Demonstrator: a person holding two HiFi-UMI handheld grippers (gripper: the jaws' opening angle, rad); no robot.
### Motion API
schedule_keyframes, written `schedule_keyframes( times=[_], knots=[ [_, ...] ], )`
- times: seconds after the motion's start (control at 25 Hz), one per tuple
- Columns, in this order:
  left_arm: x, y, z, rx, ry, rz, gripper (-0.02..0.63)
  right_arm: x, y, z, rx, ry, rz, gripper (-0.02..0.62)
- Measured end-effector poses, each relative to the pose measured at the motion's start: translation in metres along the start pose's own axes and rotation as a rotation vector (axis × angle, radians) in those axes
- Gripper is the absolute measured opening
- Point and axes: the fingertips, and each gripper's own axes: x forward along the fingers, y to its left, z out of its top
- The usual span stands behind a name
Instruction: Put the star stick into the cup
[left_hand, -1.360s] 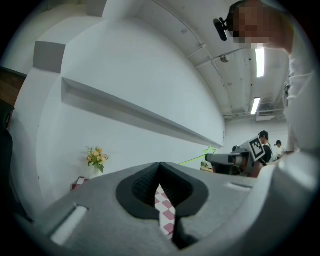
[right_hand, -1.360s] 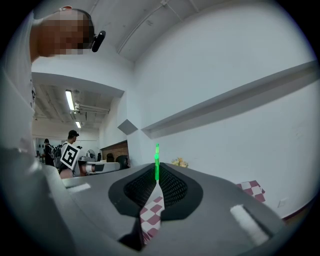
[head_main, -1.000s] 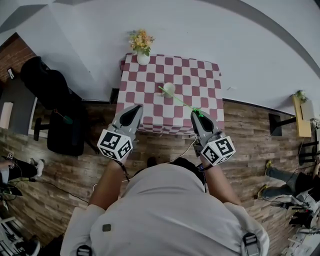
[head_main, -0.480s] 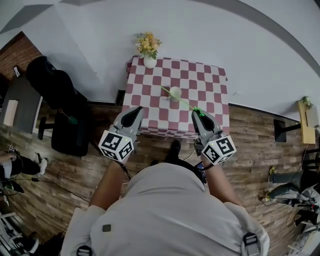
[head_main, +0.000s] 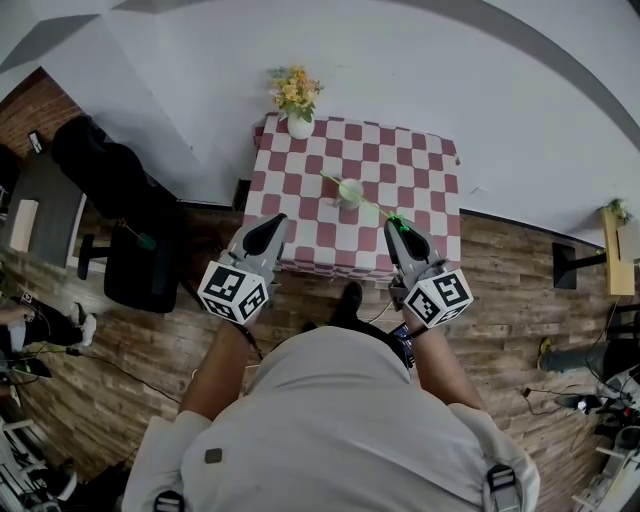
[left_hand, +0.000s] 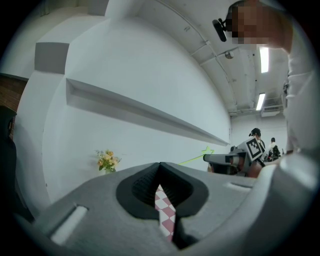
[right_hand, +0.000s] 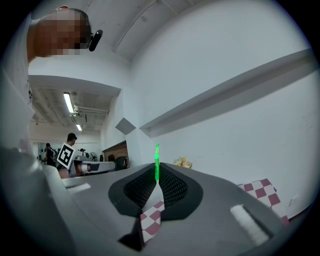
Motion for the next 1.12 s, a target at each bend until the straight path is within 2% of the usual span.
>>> schedule_keyframes(
  times=[0.4, 1.12],
  knots=[
    [0.049, 0.005, -0.014, -0.03, 0.039, -0.009, 0.003, 0.016, -0.042, -0.005, 0.021, 0.053, -0.004, 0.026],
    [0.129, 0.03, -0.062, -0.111, 0.141, -0.006, 0.003, 0.049, -0.123, -0.067, 0.087, 0.217, -0.017, 0.026]
  ],
)
